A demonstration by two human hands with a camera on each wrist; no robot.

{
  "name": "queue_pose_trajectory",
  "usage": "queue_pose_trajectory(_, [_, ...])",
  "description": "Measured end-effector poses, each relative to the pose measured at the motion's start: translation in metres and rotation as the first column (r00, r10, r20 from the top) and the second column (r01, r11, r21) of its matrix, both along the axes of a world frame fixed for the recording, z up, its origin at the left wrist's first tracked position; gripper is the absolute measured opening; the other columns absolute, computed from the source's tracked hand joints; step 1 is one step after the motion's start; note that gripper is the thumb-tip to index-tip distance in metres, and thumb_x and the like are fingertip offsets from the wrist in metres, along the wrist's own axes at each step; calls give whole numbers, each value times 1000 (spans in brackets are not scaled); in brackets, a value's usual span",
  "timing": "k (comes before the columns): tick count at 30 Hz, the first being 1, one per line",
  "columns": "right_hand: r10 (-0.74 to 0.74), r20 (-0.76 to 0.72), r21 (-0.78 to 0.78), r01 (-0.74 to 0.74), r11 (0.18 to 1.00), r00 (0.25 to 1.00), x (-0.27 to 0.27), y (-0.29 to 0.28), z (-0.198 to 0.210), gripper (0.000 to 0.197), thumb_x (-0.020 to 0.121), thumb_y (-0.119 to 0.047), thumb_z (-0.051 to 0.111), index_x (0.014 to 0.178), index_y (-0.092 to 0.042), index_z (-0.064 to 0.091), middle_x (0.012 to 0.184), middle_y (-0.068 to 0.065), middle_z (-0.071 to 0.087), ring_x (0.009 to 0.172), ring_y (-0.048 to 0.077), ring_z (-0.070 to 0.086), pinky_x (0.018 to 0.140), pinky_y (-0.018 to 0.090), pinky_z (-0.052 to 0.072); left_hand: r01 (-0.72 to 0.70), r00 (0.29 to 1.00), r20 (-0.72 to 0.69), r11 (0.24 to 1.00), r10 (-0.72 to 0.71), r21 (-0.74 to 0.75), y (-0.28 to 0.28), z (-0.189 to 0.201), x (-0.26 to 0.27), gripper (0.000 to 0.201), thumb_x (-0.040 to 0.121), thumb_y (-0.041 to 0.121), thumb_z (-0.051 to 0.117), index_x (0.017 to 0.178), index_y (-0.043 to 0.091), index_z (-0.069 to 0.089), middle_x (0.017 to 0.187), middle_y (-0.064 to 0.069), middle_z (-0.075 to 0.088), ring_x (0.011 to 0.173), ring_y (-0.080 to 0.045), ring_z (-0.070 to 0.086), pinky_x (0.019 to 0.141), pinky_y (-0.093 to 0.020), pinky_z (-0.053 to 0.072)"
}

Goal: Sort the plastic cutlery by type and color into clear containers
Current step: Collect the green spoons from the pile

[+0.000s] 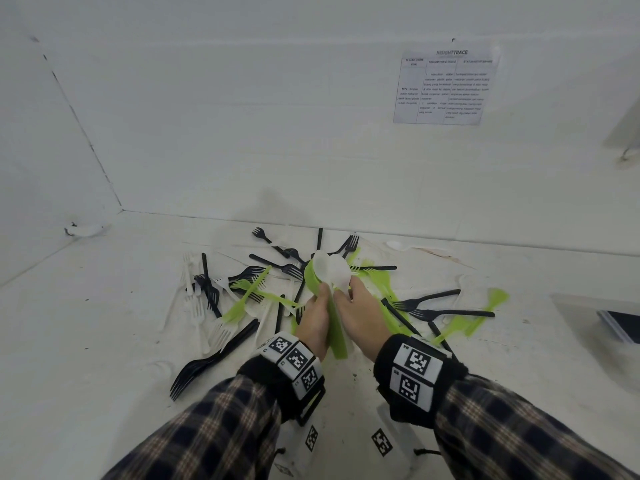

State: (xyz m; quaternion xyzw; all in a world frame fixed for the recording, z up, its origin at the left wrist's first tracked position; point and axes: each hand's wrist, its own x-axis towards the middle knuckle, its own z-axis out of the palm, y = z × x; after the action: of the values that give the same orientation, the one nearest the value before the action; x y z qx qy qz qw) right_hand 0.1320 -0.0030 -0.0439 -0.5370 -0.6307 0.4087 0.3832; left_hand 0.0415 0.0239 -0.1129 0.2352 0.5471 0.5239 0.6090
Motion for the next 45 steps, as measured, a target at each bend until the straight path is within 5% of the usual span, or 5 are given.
queue_pose_trajectory(17, [34,16,-100,-33,994,999,4,9,3,28,90,-25,57,112,-6,57,109,5,63,101,21,58,91,37,48,-83,996,20,996,83,27,-6,6,7,50,95,50,40,128,14,53,117,-13,65,106,-28,64,93,-46,50])
queue_pose_trajectory(23, [12,45,-116,-7,993,999,2,5,6,26,93,-20,52,111,-2,56,110,4,61,96,14,54,72,23,42,-80,996,36,996,81,-32,-8,9,6,49,98,44,36,134,12,47,123,-14,61,110,-28,60,95,-45,49])
queue_pose_trajectory(31, [-4,170,-66,15,998,985,-1,1,8,27,97,-22,43,109,-1,53,103,12,60,94,24,54,75,29,42,48,986,161,999,-52,25,-22,26,9,41,103,32,30,118,4,57,103,-13,63,92,-23,59,74,-33,47])
queue_pose_trajectory(35, [-1,143,-55,8,998,990,-3,-4,7,17,95,-18,45,96,-3,53,90,6,54,82,19,48,58,22,36,64,981,181,996,-73,58,-27,31,10,41,102,38,32,119,11,58,113,-13,64,101,-21,60,80,-31,49])
queue_pose_trajectory(45, [-92,83,20,91,996,992,-6,-13,11,32,95,-7,32,66,-4,45,67,6,45,63,16,38,61,30,27,37,987,154,999,-38,10,-28,31,5,51,97,47,40,127,8,54,121,-17,62,105,-26,62,76,-35,52])
